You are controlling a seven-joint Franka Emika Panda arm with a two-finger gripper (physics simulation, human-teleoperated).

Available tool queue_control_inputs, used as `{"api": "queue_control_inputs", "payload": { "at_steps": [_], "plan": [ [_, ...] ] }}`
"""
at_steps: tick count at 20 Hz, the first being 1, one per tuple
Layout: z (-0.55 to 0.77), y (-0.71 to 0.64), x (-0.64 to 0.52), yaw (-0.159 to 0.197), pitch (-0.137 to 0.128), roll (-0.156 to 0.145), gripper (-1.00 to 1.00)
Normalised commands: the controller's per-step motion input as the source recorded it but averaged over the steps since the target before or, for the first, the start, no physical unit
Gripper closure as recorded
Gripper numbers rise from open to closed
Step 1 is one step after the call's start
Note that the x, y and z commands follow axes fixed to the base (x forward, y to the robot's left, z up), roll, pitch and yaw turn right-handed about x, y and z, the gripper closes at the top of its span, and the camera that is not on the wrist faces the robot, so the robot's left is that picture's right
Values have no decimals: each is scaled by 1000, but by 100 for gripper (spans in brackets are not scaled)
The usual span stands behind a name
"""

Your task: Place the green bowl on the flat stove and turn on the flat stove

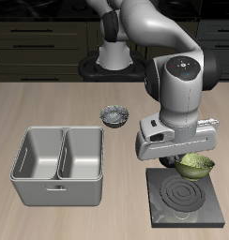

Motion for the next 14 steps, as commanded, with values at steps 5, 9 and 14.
{"api": "queue_control_inputs", "payload": {
  "at_steps": [5, 9, 14],
  "plan": [
    [-252, 6, 84, 18, 29, -6, 100],
    [-210, 22, 38, 6, 22, 1, 100],
    [-131, -15, 1, 11, 12, 4, 100]
  ]
}}
